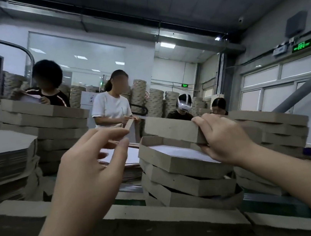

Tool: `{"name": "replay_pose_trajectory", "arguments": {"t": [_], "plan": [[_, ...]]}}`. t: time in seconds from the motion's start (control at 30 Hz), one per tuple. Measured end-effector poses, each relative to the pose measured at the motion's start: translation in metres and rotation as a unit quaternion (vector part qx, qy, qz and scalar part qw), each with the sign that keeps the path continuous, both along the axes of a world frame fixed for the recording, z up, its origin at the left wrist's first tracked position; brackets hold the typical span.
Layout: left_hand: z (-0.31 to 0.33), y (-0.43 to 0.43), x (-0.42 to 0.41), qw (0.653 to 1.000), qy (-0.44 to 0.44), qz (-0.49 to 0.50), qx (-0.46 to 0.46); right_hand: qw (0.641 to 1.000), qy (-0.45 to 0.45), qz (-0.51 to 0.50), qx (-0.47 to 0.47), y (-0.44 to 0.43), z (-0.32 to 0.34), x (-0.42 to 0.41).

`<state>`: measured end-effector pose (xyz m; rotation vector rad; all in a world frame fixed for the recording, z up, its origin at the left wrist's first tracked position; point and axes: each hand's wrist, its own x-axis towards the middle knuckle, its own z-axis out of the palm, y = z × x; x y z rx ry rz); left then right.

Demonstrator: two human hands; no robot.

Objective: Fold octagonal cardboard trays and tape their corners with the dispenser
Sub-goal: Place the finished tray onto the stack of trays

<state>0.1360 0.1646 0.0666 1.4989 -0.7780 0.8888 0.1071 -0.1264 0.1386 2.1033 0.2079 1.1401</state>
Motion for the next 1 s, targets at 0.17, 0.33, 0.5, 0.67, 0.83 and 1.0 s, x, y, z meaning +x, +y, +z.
{"name": "replay_pose_trajectory", "arguments": {"t": [0.17,0.33,0.5,0.67,0.83,1.0], "plan": [[-0.004,0.001,0.01,1.0,0.003,0.0,0.003,0.999,0.027,-0.016,-0.015,-0.016,-0.013,0.046],[-0.005,0.007,0.01,1.0,0.003,0.001,0.008,0.998,0.045,-0.033,-0.01,-0.037,-0.025,0.056],[-0.003,0.012,0.01,1.0,-0.002,0.011,0.002,0.997,0.019,-0.076,-0.017,-0.055,-0.032,0.059],[-0.002,0.012,0.009,1.0,0.005,0.009,0.01,0.994,0.029,-0.103,0.023,-0.059,-0.045,0.055],[-0.002,0.011,0.008,1.0,0.006,0.015,0.024,0.983,0.088,-0.124,0.099,-0.058,-0.049,0.062],[-0.002,0.013,0.01,0.999,0.006,0.019,0.029,0.966,0.19,-0.061,0.167,-0.073,-0.039,0.057]]}}
